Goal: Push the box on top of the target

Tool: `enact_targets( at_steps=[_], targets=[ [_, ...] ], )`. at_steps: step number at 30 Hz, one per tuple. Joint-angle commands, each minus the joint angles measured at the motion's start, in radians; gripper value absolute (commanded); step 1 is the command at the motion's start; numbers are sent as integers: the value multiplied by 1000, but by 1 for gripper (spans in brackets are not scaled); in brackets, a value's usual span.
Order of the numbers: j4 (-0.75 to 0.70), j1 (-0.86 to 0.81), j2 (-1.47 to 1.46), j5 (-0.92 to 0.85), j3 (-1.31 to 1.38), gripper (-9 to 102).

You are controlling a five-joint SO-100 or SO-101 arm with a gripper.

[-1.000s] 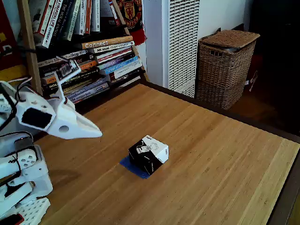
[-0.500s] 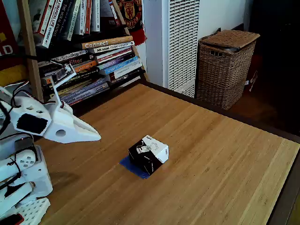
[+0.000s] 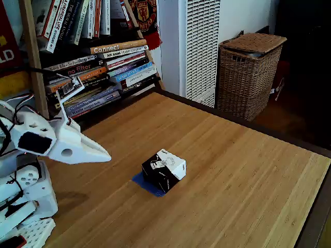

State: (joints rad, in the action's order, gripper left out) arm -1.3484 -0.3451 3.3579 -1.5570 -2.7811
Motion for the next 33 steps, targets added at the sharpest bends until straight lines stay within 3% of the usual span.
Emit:
enact_targets(
  at_steps=[1,33],
  targets=[
    [11,-2,18,5,-3,0],
    [12,37,21,91,-5,0]
  ],
)
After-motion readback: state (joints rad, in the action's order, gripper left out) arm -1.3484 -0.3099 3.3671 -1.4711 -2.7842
